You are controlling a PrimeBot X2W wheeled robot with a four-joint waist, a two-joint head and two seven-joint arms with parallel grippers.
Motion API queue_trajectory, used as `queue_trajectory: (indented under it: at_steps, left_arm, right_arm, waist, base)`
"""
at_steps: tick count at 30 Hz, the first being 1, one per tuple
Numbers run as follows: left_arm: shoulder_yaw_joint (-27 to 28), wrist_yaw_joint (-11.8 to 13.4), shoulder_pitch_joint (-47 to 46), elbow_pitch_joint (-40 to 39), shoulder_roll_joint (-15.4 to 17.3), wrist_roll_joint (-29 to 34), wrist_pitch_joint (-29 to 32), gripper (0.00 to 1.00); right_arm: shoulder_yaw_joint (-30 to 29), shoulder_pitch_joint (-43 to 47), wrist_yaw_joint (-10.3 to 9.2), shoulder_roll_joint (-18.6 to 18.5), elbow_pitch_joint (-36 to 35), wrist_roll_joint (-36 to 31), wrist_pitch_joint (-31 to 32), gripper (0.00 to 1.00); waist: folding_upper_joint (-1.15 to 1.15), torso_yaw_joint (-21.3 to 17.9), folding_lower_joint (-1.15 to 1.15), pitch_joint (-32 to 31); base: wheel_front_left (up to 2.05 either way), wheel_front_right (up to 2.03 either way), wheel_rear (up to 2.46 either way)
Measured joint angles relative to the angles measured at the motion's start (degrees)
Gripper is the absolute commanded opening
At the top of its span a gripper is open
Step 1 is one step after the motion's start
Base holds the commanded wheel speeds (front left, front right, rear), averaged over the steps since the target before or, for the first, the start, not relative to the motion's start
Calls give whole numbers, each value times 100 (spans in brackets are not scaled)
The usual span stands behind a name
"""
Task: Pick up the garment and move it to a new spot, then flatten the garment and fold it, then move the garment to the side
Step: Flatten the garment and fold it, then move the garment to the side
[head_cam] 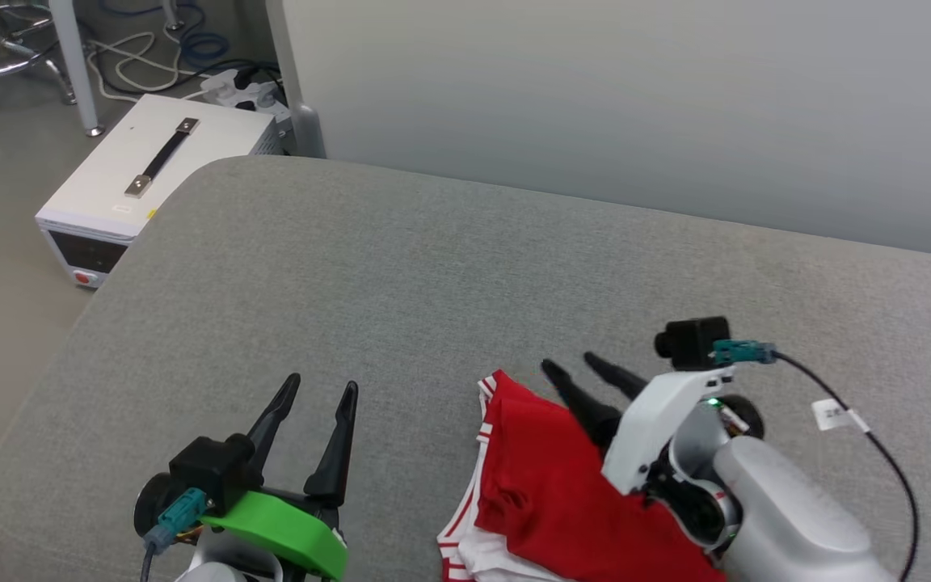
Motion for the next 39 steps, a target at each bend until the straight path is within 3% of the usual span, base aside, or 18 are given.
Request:
queue_trajectory:
  at_steps: [7,13,18,24,31,39]
  left_arm:
    - [-10,0,9,-70,-55,-63,1,100]
    - [-3,0,38,-152,-142,-100,1,100]
    - [94,0,99,-252,-178,-99,1,100]
    - [185,0,235,-393,-213,-93,1,100]
    - [333,0,340,-397,-353,-79,1,100]
    - [185,0,352,-350,-309,183,1,100]
  right_arm:
    - [-639,15,0,-846,-627,-1357,-359,100]
    - [-1561,530,0,-1170,-1344,-2297,-584,100]
    - [-2416,1339,0,-1000,-1985,-2699,-644,100]
    - [-3275,2281,0,-487,-2835,-3272,-882,100]
    - [-3686,3009,0,141,-3259,-3626,-1234,100]
    - [-3741,3287,0,399,-3173,-3718,-1276,100]
  waist:
    - [0,-334,0,-35]
    - [0,-599,0,-26]
    - [0,-773,0,-19]
    - [0,-898,0,22]
    - [0,-919,0,77]
    - [0,-916,0,78]
  base:
    - [0,0,0]
    - [0,0,0]
    - [0,0,0]
    - [0,0,0]
    - [0,0,0]
    - [0,0,0]
